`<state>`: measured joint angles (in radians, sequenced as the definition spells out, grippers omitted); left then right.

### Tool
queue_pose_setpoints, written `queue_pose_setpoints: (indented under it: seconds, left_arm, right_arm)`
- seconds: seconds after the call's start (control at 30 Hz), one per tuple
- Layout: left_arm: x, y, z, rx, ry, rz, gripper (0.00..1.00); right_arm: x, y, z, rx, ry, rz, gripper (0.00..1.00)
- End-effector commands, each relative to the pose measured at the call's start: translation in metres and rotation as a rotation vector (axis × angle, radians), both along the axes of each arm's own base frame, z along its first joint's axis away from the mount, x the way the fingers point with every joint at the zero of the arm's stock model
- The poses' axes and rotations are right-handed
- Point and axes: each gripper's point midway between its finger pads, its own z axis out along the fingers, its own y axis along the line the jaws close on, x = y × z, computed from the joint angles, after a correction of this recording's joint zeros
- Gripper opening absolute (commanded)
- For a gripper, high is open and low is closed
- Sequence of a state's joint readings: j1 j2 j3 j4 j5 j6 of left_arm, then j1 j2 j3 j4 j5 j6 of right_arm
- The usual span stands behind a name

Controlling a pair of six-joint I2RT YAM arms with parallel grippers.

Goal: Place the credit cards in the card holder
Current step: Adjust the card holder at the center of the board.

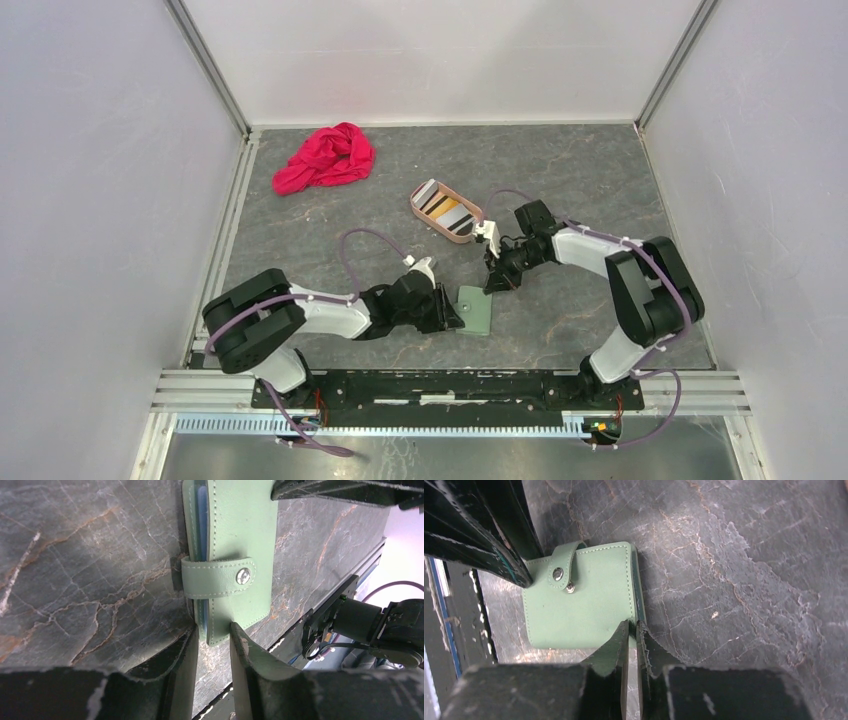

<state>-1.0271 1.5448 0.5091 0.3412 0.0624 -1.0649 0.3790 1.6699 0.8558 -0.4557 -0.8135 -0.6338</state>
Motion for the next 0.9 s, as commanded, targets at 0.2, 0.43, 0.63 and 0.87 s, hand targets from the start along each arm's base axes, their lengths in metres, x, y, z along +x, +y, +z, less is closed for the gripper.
queue_pose_setpoints:
  seconds: [0.2,0.43,0.63,0.87]
  left_arm:
    - [0.055,0.031,-0.016,0.131,-0.036,0.113,0.25]
    - [0.085,0.034,-0.018,0.173,-0.047,0.072,0.24]
    - [0.101,0.037,-0.002,0.213,-0.114,0.012,0.25]
    - [0.112,0.059,0.078,0.181,-0.425,0.026,0.29]
  right_arm:
    - [-0.054,-0.007,-0.006,0.014,0.185,-0.1,0.25]
    - [-0.02,-0.019,0.013,0.002,0.056,-0.085,0.48]
    - [0.04,-0.029,0.091,0.031,-0.407,0.055,0.52]
    - [-0.013,0.005,0.097,0.38,-0.954,0.573,0.98]
